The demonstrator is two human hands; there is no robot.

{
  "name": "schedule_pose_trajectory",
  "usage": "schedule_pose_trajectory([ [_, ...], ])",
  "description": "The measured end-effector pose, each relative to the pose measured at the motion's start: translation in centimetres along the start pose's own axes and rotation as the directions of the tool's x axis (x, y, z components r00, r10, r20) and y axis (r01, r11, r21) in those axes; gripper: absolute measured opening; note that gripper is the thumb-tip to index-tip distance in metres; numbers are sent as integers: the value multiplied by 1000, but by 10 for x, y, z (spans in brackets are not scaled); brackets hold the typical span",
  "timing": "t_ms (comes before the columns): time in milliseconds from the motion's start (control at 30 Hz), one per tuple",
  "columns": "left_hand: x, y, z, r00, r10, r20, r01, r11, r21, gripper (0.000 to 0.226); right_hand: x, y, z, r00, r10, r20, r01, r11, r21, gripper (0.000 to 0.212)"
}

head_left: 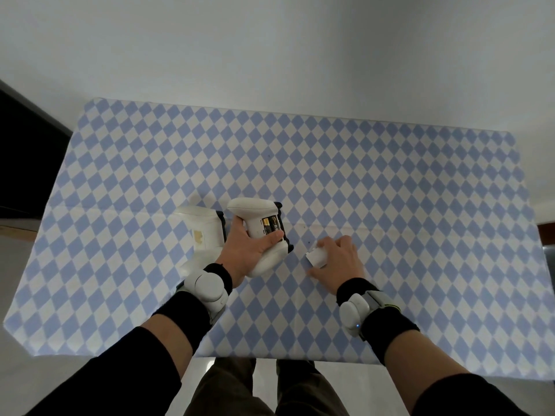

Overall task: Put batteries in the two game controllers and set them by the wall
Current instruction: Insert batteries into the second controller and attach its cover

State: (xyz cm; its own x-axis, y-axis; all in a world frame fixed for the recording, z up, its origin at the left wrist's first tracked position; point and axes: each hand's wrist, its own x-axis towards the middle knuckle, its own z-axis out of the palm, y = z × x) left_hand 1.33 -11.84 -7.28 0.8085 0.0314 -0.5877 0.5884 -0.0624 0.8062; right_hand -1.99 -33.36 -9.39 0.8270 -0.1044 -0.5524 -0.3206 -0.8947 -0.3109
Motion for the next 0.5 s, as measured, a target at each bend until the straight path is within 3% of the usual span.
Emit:
schedule_pose_trajectory([
  [133,-1,-5,-2,1000,-22,5,22,1000,15,61,7,1,0,1000,-4,-21,5,999,33,55],
  [267,-1,-4,-4,999,-42,15,41,999,33,71,12,-4,-10,997,-32,-68,46,975,215,59],
  [367,-1,-1,-3,999,-45,18,44,998,47,70,12,-18,-26,989,-111,-100,143,894,424,47],
  [500,-2,9,-3,997,-63,38,63,998,-8,54,8,-40,-48,975,-206,-85,217,791,573,38],
])
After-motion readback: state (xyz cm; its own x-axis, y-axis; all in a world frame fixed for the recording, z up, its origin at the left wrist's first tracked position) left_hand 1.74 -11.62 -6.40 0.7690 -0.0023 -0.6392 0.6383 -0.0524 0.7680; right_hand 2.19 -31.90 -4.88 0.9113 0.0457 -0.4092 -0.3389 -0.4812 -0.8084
